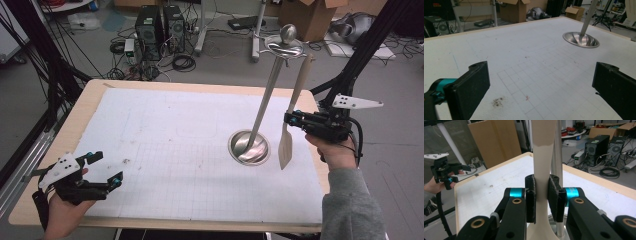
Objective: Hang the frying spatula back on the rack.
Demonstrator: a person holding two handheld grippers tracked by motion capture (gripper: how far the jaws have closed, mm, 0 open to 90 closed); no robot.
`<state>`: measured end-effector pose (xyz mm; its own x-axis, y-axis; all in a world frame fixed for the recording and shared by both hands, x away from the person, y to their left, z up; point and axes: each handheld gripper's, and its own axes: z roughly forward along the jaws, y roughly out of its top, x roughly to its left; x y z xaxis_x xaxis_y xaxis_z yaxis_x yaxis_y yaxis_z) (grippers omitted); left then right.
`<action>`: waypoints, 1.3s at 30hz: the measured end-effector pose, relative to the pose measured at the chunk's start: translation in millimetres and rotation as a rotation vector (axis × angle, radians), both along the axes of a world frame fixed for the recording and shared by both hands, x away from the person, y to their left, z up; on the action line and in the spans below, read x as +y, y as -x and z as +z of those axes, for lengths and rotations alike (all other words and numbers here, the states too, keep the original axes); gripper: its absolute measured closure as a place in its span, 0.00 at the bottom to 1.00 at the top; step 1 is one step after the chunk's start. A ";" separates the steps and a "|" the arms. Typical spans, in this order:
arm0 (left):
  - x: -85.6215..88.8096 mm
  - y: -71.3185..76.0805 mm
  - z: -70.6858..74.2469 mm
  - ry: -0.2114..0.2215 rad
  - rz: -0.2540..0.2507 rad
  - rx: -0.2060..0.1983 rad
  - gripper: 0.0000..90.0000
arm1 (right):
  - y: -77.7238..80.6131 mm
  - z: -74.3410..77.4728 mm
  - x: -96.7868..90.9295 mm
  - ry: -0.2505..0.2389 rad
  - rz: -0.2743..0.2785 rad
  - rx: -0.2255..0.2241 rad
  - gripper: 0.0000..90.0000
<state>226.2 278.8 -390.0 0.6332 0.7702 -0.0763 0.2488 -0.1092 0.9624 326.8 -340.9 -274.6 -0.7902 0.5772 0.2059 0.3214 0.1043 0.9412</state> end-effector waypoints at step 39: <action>0.4 -1.2 -2.5 0.019 -0.001 0.007 0.02 | 33.9 -15.0 -5.3 0.009 -0.187 -0.106 0.14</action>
<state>227.4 279.2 -392.5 0.6334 0.7679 -0.0952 0.2550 -0.0910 0.9626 292.9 -346.1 -289.7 -0.6861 0.7174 0.1212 0.2352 0.0611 0.9700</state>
